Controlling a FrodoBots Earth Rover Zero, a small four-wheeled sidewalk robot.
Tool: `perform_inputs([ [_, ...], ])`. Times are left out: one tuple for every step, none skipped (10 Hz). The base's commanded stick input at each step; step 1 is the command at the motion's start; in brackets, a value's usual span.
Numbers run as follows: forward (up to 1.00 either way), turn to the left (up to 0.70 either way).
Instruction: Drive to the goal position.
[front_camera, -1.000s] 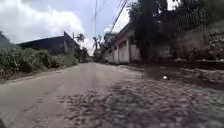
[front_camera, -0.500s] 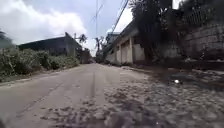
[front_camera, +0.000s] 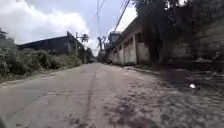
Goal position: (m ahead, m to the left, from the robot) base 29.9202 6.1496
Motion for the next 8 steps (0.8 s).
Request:
perform_inputs([
  [1.00,-0.03],
  [1.00,-0.03],
  [1.00,-0.03],
  [1.00,-0.03],
  [1.00,-0.03],
  [1.00,-0.03],
  [1.00,-0.03],
  [1.00,-0.03],
])
